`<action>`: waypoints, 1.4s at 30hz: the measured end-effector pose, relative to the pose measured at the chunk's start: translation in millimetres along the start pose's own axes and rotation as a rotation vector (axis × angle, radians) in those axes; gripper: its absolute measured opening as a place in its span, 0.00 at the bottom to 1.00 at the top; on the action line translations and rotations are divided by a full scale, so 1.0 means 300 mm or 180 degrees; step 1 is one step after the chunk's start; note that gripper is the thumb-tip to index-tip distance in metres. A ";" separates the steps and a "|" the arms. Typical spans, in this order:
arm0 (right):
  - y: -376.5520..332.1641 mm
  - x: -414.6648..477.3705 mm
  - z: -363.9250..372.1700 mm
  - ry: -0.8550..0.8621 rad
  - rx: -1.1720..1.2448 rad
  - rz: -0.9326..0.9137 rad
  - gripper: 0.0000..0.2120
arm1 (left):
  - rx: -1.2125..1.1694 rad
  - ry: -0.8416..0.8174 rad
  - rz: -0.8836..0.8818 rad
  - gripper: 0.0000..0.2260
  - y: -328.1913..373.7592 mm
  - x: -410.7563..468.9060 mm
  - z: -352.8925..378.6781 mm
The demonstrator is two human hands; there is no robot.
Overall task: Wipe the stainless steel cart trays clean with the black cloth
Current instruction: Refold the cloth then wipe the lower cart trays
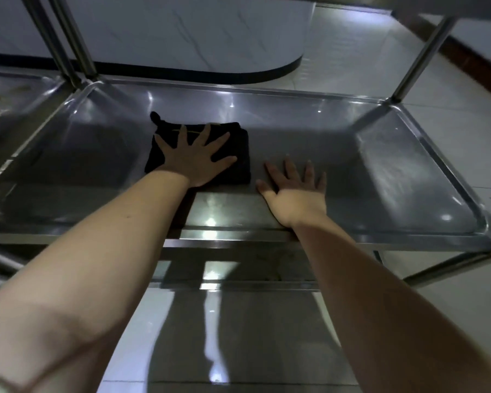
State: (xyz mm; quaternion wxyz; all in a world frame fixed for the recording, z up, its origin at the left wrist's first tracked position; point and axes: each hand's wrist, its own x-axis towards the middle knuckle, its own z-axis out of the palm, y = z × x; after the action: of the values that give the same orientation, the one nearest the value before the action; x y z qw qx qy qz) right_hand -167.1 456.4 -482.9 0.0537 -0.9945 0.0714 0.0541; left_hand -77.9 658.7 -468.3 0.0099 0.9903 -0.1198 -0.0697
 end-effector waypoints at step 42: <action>-0.317 0.101 0.032 -0.0034 -0.0090 -0.0694 0.30 | -0.0074 -0.0069 -0.0312 0.29 -0.341 0.005 -0.031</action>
State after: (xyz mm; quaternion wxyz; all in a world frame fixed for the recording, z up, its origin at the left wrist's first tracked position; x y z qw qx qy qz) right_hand -124.1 546.8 -486.5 0.0456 -0.9968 -0.0383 0.0542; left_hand -51.2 757.6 -462.9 0.0166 0.9940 -0.0705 -0.0822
